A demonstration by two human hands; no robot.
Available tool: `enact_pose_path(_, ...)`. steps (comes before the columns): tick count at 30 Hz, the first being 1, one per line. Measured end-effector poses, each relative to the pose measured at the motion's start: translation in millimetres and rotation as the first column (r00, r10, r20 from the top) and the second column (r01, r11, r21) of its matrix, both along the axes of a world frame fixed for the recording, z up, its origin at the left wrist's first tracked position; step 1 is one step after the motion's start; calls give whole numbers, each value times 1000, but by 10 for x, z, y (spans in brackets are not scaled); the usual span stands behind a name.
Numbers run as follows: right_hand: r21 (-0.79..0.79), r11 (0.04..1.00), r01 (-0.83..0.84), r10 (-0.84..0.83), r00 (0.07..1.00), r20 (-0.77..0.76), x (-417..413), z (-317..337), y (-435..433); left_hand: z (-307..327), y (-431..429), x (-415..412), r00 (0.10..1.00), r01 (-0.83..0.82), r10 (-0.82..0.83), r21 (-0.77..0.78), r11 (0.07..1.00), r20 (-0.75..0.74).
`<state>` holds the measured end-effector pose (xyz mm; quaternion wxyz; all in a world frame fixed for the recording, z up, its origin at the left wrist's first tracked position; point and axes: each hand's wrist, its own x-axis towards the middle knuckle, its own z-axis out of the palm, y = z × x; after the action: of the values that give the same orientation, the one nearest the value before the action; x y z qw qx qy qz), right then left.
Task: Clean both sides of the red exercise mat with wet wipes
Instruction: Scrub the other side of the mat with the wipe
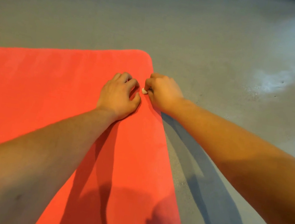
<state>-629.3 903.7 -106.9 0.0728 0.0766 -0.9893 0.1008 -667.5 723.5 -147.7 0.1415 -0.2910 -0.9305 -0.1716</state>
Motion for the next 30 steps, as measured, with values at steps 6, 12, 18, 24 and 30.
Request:
enact_pose_path(6,8,999,36,-36,999,16,-23,2,-34,274,10,-14,984,24,4,-156,988,178)
enact_pose_path(12,-74,984,-163,164,986,11,1110,-22,34,498,43,196,955,28,58,-285,958,289)
enact_pose_path(18,-83,984,-157,163,985,59,1402,-26,28,634,-18,370,921,73,77,-363,929,381)
enact_pose_path(24,-80,992,98,-88,989,117,542,35,-30,766,-44,736,901,106,95,-427,898,424)
enact_pose_path(30,22,1000,-11,8,987,159,1053,136,-163,743,-193,1113,896,112,79,-393,913,436)
